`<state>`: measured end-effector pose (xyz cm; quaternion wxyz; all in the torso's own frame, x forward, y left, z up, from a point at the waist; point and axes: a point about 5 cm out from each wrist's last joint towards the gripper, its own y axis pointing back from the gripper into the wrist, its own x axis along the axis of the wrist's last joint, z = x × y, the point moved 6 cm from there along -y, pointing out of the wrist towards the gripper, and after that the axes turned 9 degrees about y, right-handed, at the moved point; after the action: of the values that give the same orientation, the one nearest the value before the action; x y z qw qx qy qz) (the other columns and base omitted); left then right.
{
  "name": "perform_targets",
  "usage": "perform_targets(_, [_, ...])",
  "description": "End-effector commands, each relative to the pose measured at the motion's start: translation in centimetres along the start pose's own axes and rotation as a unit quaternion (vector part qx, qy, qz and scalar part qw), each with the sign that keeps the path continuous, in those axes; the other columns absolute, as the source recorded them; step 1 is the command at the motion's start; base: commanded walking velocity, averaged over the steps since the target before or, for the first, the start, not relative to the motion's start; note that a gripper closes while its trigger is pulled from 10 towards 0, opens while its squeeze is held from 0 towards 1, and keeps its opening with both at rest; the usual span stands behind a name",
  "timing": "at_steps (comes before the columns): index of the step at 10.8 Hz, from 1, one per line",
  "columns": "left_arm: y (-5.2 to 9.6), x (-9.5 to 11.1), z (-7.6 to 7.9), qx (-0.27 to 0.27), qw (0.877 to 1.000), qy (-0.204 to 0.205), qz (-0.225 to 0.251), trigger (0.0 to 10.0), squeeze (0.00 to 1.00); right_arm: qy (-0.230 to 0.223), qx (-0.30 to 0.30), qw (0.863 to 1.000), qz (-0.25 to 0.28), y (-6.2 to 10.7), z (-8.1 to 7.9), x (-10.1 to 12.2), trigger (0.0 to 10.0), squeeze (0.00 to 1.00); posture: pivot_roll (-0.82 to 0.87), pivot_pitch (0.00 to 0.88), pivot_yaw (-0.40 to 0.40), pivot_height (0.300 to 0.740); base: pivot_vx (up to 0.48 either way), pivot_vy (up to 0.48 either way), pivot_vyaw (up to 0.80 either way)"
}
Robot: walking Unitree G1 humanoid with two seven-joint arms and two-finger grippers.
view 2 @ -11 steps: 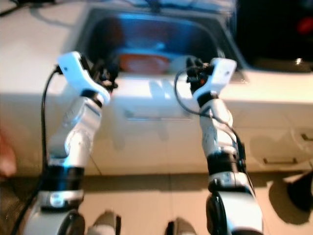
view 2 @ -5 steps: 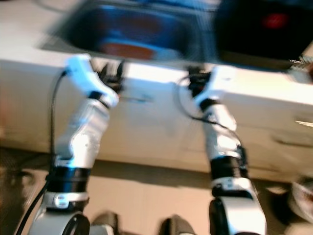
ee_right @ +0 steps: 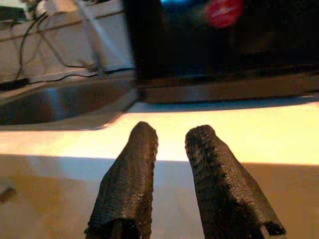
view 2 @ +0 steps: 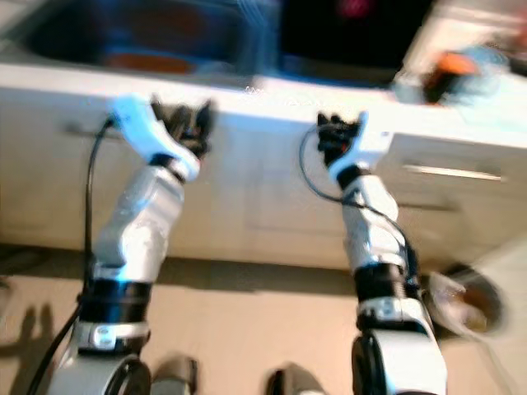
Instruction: Kitchen organization
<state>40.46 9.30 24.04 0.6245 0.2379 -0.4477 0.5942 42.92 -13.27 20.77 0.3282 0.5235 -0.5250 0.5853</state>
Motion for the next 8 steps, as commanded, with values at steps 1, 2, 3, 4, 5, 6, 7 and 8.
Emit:
perform_targets(1, [0.0, 0.2, -0.3, 0.004, 1.0, -0.004, 0.003, 10.0, 0.0, -0.012, 0.002, 1.0, -0.007, -0.1, -0.2, -0.2, 10.0, 0.0, 0.07, 0.154, -0.081, 0.723, 0.0, -0.48, -0.8])
perform_targets(2, [0.0, 0.2, -0.3, 0.003, 1.0, -0.005, 0.001, 10.0, 0.0, -0.013, -0.001, 1.0, -0.008, 0.0, -0.1, -0.4, 10.0, 0.0, 0.07, 0.153, -0.08, 0.723, 0.0, -0.48, -0.57])
perform_targets(3, [0.0, -0.1, -0.4, 0.004, 1.0, -0.006, -0.002, 10.0, 0.0, -0.007, 0.001, 1.0, -0.008, 0.1, -0.2, -0.5, 10.0, 0.0, 0.07, 0.153, -0.081, 0.723, 0.0, 0.0, 0.0])
perform_targets(4, [0.1, -0.4, -0.6, 0.007, 1.0, -0.007, -0.007, 10.0, 0.0, -0.008, -0.002, 1.0, -0.01, 0.1, -0.1, -0.6, 10.0, 0.0, 0.07, 0.153, -0.079, 0.723, 0.0, 0.0, 0.0])
perform_targets(5, [0.2, -0.9, -1.0, 0.011, 1.0, -0.01, -0.014, 10.0, 0.0, -0.01, -0.005, 1.0, -0.01, 0.1, 0.0, -0.6, 10.0, 0.0, 0.07, 0.151, -0.08, 0.723, 0.0, 0.0, 0.0])
perform_targets(6, [0.3, -1.5, -1.6, 0.017, 0.999, -0.019, -0.023, 10.0, 0.0, -0.009, -0.011, 1.0, -0.012, 0.2, 0.3, -0.7, 10.0, 0.0, 0.06, 0.15, -0.08, 0.723, 0.0, 0.0, 0.0])
perform_targets(7, [0.6, -2.4, -2.9, 0.031, 0.998, -0.028, -0.036, 10.0, 0.0, -0.008, -0.02, 0.999, -0.023, 0.4, 1.0, -1.3, 10.0, 0.0, 0.06, 0.148, -0.082, 0.723, 0.0, 0.0, 0.0])
perform_targets(8, [0.9, -3.2, -3.8, 0.04, 0.997, -0.039, -0.047, 10.0, 0.0, -0.005, -0.023, 0.999, -0.038, 0.7, 1.3, -2.3, 10.0, 0.0, 0.07, 0.144, -0.082, 0.723, 0.0, 0.0, 0.0])
